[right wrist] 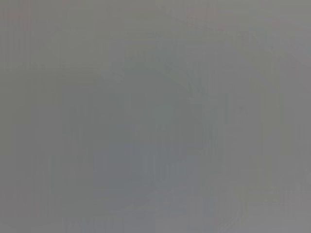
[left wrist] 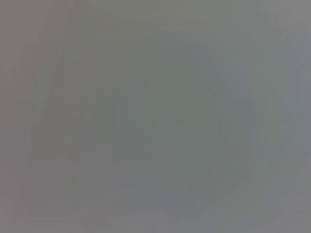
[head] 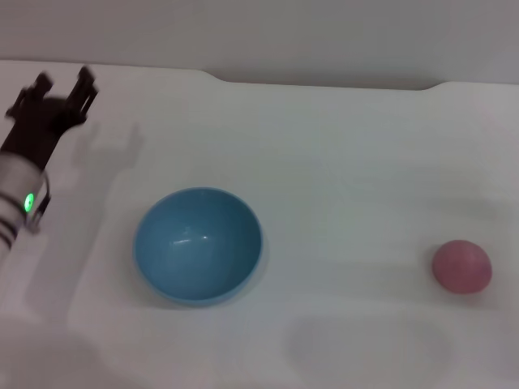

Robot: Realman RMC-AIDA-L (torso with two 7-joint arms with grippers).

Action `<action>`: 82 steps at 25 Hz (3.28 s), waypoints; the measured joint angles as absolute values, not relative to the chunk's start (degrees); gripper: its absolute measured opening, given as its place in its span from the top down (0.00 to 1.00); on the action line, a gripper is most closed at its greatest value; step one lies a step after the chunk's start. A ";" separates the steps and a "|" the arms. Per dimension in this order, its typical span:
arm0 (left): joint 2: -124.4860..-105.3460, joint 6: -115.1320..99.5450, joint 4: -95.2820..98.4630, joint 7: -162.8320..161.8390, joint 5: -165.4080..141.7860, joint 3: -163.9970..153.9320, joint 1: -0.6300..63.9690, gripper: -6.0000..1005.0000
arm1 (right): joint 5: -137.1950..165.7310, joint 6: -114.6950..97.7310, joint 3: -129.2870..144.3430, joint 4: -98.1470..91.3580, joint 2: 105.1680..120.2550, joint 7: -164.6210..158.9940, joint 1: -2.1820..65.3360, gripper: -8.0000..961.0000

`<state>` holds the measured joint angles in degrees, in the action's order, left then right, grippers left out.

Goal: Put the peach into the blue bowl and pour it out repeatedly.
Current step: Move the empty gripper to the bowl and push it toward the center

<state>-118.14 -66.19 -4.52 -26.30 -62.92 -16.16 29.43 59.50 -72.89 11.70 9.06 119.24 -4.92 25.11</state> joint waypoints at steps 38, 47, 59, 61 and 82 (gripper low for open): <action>-114.61 -90.75 69.35 -148.49 -137.06 -55.56 27.34 0.50 | 59.49 -67.17 11.77 8.51 119.02 -4.59 28.78 0.29; -116.25 -94.08 68.94 -148.74 -139.91 -55.89 28.21 0.50 | 59.50 -65.47 11.78 7.71 119.00 -4.44 29.73 0.29; -117.56 -89.16 64.63 -148.76 -141.70 -57.58 30.53 0.50 | 59.50 -65.47 11.87 6.99 119.00 -4.39 28.91 0.29; -117.53 -87.99 63.63 -148.76 -142.55 -58.14 30.82 0.50 | 59.50 -65.47 11.86 6.91 119.00 -4.39 28.77 0.29; -117.34 -84.92 61.19 -148.07 -144.44 -59.02 31.03 0.50 | 59.50 -65.48 11.87 5.48 119.00 -4.39 27.86 0.29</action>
<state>-117.34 -84.92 61.19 -148.07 -144.44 -59.02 31.03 59.50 -65.48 11.87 5.48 119.00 -4.39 27.86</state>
